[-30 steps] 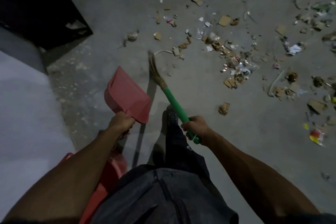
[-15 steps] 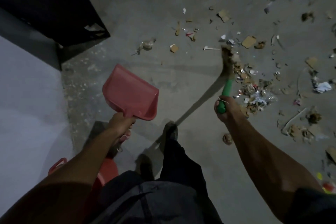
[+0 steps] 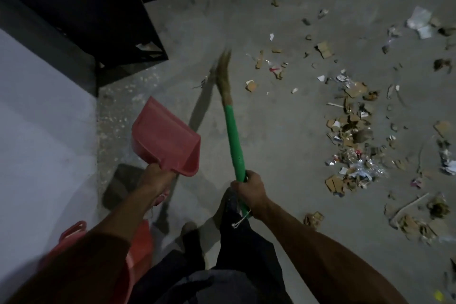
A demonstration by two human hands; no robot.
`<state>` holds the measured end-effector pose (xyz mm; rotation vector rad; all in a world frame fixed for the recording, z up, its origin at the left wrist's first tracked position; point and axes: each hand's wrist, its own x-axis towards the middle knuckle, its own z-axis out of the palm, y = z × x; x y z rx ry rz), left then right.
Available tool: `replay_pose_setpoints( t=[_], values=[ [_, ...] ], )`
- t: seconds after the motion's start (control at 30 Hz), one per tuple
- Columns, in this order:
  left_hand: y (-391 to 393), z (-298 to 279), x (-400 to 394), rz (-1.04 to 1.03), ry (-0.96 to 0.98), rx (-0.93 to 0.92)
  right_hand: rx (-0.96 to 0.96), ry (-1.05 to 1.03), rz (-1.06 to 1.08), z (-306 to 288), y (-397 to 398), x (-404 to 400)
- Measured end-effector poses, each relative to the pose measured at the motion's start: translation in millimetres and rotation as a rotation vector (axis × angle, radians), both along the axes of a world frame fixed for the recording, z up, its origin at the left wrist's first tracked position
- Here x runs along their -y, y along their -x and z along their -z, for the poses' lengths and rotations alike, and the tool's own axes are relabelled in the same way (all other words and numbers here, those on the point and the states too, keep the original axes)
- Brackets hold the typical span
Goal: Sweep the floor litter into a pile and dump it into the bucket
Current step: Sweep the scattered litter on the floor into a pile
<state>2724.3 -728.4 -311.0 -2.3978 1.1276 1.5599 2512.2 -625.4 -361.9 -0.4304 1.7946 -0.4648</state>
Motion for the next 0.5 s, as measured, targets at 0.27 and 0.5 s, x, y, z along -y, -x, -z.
replay_pose_setpoints(
  t=[0.27, 0.5],
  values=[
    [-6.5, 17.4, 13.7, -0.094, 0.041, 0.041, 0.053, -0.093, -0.028, 39.3, 17.6, 114.4],
    [26.6, 16.7, 17.7, -0.096, 0.066, 0.007, 0.367, -0.002, 0.806, 56.2, 94.3, 135.1]
  ],
)
